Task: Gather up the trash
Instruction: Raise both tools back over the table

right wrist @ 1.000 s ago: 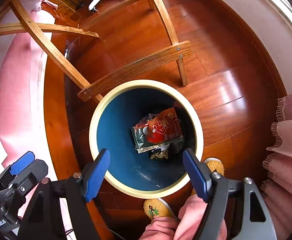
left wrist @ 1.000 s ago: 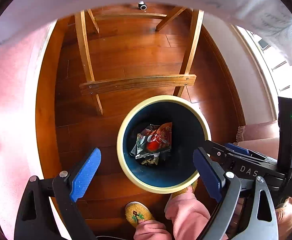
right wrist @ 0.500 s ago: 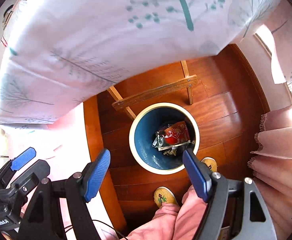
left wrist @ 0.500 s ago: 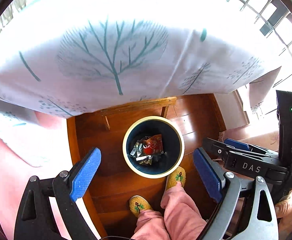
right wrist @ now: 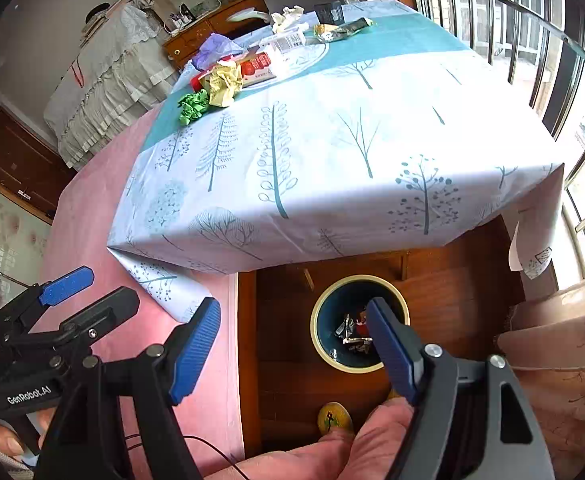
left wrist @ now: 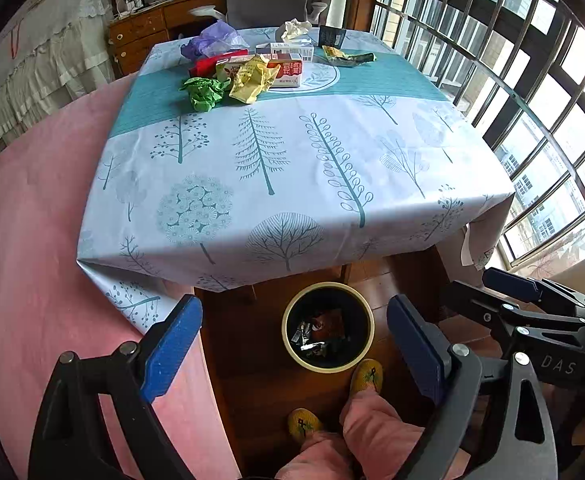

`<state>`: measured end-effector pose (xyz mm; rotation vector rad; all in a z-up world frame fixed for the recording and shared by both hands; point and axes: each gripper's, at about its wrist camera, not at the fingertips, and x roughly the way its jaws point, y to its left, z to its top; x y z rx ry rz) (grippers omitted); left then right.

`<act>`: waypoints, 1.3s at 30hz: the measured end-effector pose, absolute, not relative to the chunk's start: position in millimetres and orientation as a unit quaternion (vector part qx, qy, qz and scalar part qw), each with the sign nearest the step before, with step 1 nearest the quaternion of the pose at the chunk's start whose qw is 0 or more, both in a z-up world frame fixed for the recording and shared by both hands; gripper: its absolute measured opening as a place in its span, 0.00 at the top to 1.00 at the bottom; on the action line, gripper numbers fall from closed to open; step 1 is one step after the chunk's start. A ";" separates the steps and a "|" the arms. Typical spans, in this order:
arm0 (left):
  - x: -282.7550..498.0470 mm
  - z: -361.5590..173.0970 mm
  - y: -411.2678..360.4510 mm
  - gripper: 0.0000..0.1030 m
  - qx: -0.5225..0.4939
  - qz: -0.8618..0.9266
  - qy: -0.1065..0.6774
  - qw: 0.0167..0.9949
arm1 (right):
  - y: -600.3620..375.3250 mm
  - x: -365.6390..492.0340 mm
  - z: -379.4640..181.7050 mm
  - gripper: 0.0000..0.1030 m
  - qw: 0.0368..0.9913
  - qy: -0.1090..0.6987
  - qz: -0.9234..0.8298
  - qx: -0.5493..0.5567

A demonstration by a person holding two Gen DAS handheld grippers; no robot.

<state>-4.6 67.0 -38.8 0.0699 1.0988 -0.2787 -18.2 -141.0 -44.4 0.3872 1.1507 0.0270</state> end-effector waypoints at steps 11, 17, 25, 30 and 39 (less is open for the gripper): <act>24.1 38.0 86.0 0.11 -0.018 -0.102 0.458 0.883 | -129.2 30.1 33.3 0.26 0.869 0.472 0.055 0.139; 46.3 70.6 89.2 0.11 -0.036 -0.058 0.425 0.903 | -131.6 65.4 51.1 0.26 0.876 0.460 0.085 0.123; 69.9 79.4 90.8 0.11 -0.092 0.012 0.422 0.902 | -133.0 104.7 62.3 0.26 0.874 0.460 0.143 0.062; 78.3 70.8 95.2 0.11 -0.102 0.046 0.433 0.894 | -135.0 127.3 60.4 0.26 0.872 0.458 0.166 0.053; 138.1 38.4 118.9 0.11 -0.103 0.040 0.476 0.873 | -127.3 189.6 18.7 0.27 0.850 0.496 0.151 0.093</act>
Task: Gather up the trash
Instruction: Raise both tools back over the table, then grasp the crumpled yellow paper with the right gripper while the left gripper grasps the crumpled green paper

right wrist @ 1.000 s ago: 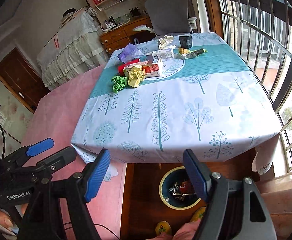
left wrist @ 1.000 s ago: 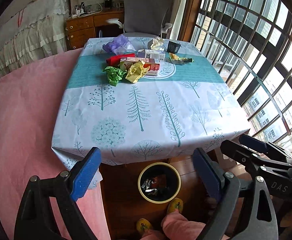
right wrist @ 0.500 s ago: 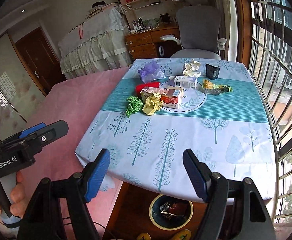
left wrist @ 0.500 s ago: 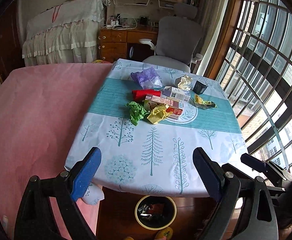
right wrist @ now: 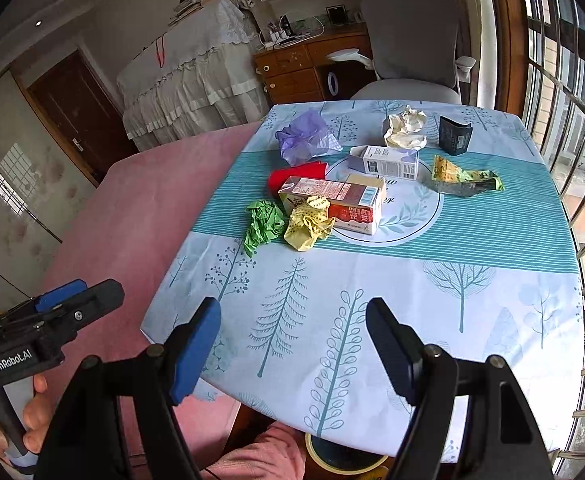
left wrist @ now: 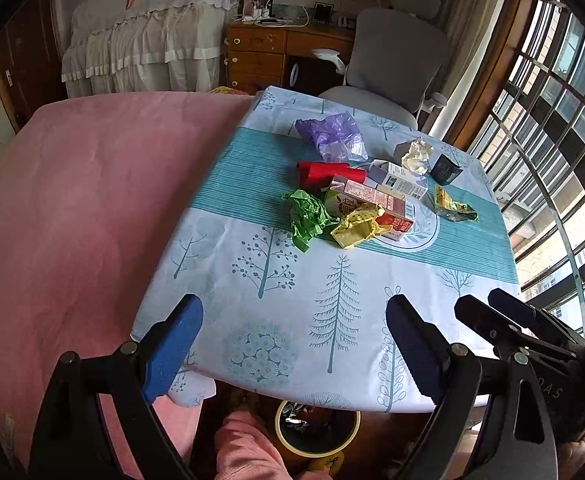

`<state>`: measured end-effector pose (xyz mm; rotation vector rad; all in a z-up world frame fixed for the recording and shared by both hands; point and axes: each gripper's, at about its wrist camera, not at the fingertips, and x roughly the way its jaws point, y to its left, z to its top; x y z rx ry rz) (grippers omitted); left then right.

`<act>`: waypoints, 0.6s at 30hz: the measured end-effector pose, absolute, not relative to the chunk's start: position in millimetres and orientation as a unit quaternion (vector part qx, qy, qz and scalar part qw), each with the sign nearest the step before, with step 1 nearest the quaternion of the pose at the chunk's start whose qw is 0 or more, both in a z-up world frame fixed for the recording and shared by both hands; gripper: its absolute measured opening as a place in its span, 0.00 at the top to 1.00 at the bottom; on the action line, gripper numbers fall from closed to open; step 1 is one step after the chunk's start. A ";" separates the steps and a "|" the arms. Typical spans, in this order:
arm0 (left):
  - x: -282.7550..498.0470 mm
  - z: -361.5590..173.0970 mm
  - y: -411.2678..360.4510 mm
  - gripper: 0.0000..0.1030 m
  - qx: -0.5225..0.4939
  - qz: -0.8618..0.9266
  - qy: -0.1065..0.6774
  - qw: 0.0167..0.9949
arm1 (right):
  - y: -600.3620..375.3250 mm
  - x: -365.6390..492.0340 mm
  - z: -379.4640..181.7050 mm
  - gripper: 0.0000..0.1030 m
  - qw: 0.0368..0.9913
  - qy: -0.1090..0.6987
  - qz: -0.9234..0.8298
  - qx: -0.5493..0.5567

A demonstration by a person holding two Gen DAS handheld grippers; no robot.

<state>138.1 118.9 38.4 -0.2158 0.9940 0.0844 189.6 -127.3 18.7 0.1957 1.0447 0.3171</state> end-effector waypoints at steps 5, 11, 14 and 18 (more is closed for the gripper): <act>202.1 7.9 132.5 0.19 -0.086 0.001 0.514 0.853 | -115.7 233.7 -13.1 0.27 0.835 0.522 0.117 0.130; 276.9 -27.6 157.0 0.19 -0.069 -0.047 0.549 0.831 | -101.9 292.2 -61.4 0.27 0.807 0.553 0.054 0.202; 307.4 -45.2 164.0 0.19 -0.066 -0.064 0.568 0.818 | -97.8 314.2 -82.1 0.27 0.792 0.559 0.020 0.244; 332.2 -62.1 166.2 0.19 -0.065 -0.089 0.584 0.805 | -93.3 337.1 -106.3 0.27 0.769 0.570 -0.018 0.288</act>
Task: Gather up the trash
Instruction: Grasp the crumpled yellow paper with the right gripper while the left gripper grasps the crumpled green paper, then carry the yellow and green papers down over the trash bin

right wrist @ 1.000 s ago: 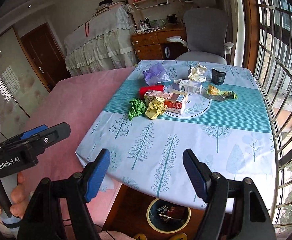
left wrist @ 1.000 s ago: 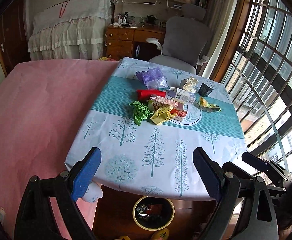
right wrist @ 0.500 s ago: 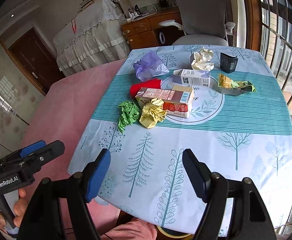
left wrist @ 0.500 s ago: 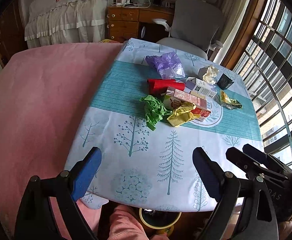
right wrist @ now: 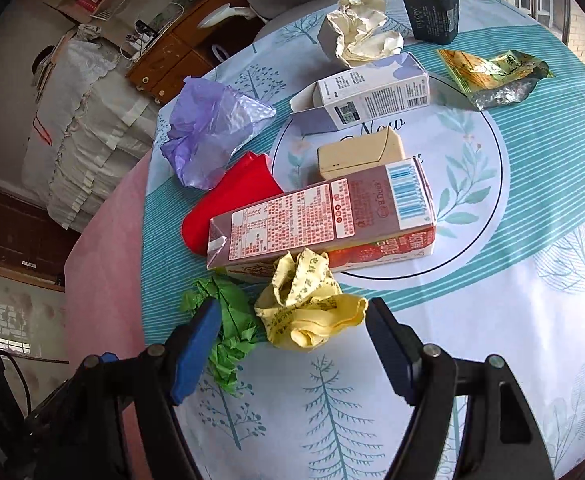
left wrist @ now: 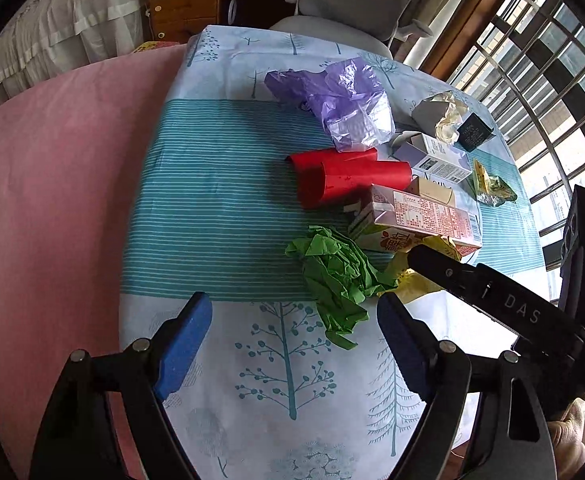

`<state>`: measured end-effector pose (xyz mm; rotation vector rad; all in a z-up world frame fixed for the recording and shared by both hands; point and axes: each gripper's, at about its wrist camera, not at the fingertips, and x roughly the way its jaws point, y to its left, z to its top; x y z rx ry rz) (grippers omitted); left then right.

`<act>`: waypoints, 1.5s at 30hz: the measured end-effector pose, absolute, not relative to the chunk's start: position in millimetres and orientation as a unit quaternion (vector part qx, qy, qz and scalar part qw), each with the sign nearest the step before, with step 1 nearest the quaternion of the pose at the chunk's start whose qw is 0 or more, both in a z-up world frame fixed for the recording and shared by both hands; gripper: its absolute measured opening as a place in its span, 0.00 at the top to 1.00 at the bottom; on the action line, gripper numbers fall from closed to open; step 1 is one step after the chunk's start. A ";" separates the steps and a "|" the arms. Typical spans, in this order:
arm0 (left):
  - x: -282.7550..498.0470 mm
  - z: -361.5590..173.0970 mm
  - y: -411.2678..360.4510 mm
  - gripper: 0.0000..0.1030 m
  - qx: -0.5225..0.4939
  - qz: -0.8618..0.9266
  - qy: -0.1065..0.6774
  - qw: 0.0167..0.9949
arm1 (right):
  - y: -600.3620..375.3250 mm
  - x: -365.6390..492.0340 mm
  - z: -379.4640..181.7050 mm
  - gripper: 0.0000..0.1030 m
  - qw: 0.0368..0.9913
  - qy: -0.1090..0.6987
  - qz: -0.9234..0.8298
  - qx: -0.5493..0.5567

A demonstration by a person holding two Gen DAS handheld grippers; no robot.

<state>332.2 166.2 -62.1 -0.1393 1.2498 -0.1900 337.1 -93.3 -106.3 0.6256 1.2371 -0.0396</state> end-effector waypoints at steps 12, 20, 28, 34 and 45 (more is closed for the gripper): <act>368.2 -103.3 147.6 0.19 -0.082 -0.142 0.632 0.758 | -97.9 327.0 -113.6 0.65 0.766 0.577 -0.045 0.280; 381.6 -128.6 134.1 0.33 -0.106 -0.137 0.660 0.731 | -114.0 299.6 -103.6 0.66 0.765 0.577 -0.066 0.280; 381.8 -127.5 118.5 0.56 -0.086 -0.138 0.649 0.743 | -127.4 277.6 -95.9 0.67 0.764 0.580 -0.079 0.273; 362.1 -109.8 107.9 0.60 -0.058 -0.136 0.632 0.761 | -137.6 262.9 -81.3 0.67 0.771 0.577 -0.069 0.262; 253.1 -36.3 66.3 0.60 -0.041 -0.115 0.563 0.817 | -162.2 202.7 -46.1 0.67 0.798 0.564 0.019 0.211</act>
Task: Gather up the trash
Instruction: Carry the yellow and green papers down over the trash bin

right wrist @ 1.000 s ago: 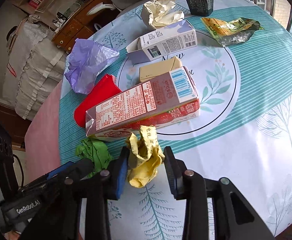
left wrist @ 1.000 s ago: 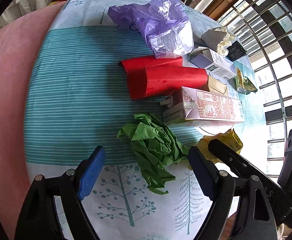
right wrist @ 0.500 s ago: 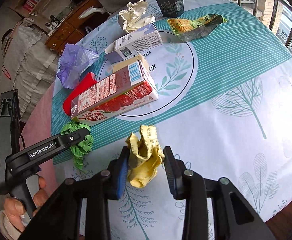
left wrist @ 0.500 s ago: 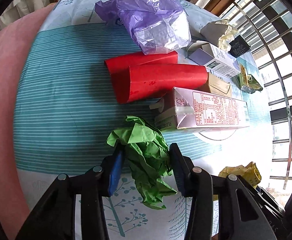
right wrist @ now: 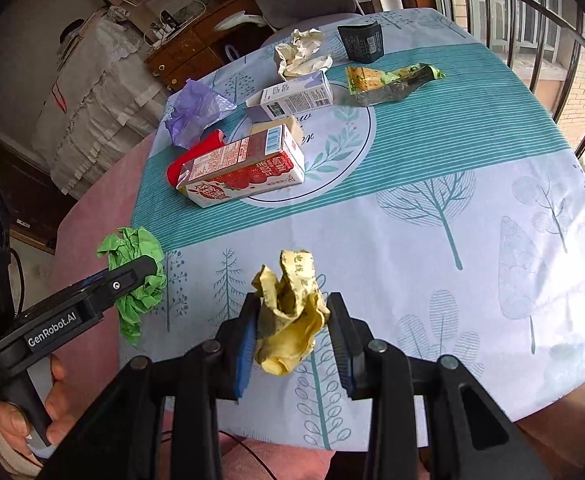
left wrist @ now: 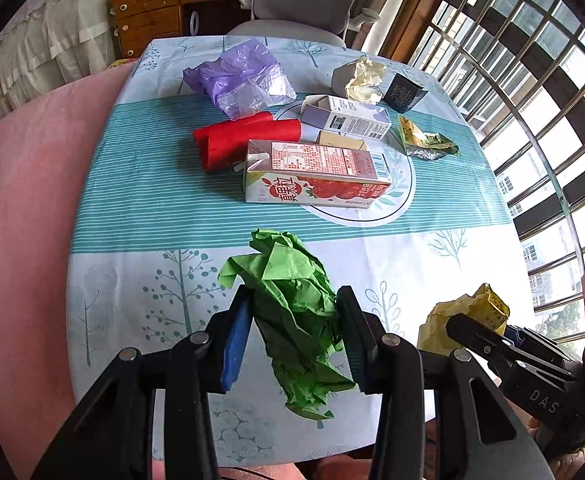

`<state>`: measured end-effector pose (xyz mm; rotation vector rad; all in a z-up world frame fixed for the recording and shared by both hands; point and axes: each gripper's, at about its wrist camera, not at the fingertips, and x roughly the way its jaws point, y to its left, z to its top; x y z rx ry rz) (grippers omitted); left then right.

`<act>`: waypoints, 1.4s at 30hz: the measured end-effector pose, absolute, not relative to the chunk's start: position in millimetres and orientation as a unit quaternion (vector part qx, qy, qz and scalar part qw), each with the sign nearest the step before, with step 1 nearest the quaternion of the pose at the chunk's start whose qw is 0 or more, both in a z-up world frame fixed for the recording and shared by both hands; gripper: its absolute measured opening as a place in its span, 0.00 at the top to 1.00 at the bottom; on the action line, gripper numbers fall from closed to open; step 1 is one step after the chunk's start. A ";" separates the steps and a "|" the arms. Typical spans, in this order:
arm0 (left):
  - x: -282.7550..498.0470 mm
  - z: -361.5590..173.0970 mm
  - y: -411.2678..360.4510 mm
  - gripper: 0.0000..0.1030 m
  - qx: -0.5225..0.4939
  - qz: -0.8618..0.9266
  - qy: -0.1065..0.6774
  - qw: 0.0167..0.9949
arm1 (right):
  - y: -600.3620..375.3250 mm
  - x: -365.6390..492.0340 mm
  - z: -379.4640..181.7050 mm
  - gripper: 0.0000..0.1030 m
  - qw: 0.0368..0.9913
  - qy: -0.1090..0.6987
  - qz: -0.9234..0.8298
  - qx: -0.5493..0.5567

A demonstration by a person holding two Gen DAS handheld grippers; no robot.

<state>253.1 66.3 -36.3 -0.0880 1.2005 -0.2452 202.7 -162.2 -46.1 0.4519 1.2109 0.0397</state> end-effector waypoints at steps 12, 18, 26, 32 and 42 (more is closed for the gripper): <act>80.5 -18.8 5.3 0.60 -0.041 -0.065 0.555 0.829 | -205.2 77.6 -26.3 0.67 0.804 0.563 0.111 0.153; 25.3 -27.5 -10.1 0.60 -0.017 -0.058 0.591 0.805 | -221.0 23.9 -34.4 0.67 0.790 0.573 0.119 0.184; -9.2 -65.6 -24.9 0.60 0.010 -0.072 0.624 0.778 | -221.6 -16.6 -77.4 0.67 0.765 0.597 0.098 0.221; -15.2 -124.3 -28.4 0.60 0.005 -0.087 0.645 0.760 | -212.6 -34.4 -130.0 0.67 0.747 0.623 0.065 0.223; 4.1 -242.1 -31.7 0.59 -0.007 -0.114 0.657 0.746 | -203.8 -48.6 -253.9 0.67 0.719 0.644 -0.004 0.261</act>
